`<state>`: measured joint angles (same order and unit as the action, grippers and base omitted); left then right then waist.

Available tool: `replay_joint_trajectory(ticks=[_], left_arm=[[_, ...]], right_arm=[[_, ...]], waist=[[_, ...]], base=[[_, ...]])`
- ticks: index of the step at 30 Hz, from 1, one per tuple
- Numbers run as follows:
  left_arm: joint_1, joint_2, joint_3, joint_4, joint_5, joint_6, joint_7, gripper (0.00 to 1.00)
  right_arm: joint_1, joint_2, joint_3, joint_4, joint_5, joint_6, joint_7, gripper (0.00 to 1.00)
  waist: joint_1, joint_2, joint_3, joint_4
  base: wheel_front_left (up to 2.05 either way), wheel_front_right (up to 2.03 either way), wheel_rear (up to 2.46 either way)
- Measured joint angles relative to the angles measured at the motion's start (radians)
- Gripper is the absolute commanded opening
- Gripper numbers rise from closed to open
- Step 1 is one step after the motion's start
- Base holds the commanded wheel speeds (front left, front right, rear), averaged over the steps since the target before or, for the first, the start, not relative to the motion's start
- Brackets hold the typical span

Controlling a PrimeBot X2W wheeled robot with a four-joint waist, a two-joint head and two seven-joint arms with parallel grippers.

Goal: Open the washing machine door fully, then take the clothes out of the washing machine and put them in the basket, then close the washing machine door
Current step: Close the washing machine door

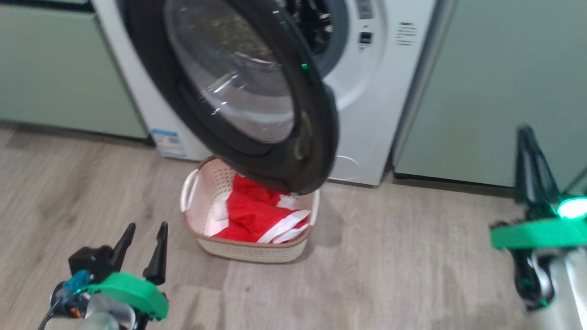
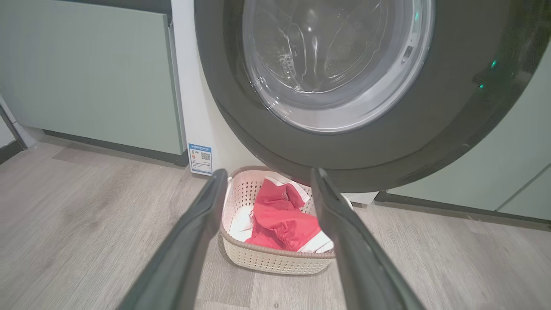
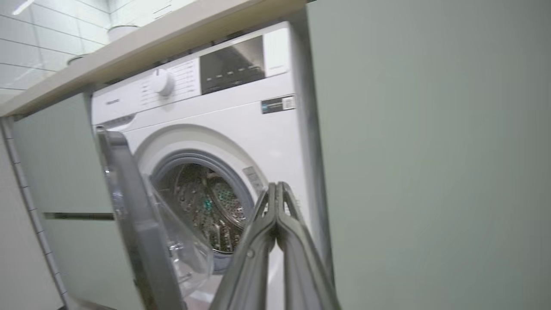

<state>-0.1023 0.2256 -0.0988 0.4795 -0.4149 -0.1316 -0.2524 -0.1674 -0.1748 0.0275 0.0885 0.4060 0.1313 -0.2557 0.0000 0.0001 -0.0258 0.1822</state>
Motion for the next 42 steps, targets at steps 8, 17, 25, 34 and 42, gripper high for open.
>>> replay_joint_trajectory(ticks=[8,17,25,34,42], left_arm=[[-0.031,-0.027,-0.029,0.023,0.001,0.0,0.0,1.0],[-0.071,-0.047,-0.079,0.028,0.001,0.0,0.0,1.0],[-0.091,-0.067,-0.092,0.034,-0.002,0.0,0.0,1.0],[-0.096,-0.074,-0.09,0.033,0.0,0.0,0.0,1.0],[-0.163,-0.104,-0.088,0.016,-0.001,0.0,0.0,1.0]], right_arm=[[-0.191,-0.054,0.283,0.054,0.027,0.0,0.0,0.0],[-0.313,-0.053,0.514,0.314,0.105,0.0,0.0,0.0],[-0.386,-0.037,0.484,0.486,0.143,0.001,0.0,0.0],[-0.417,-0.013,0.373,0.557,0.15,0.0,0.0,0.0],[-0.599,-0.06,0.373,0.654,0.191,0.0,0.0,0.0]], waist=[[0.0,0.0,0.02,0.112],[0.0,0.0,0.055,0.218],[0.0,0.0,0.101,0.26],[0.0,0.0,0.141,0.254],[0.0,0.0,0.223,0.245]], base=[[0.0,0.0,0.0],[0.0,0.0,0.0],[0.0,0.0,0.0],[0.0,0.0,0.0],[0.0,0.0,0.0]])
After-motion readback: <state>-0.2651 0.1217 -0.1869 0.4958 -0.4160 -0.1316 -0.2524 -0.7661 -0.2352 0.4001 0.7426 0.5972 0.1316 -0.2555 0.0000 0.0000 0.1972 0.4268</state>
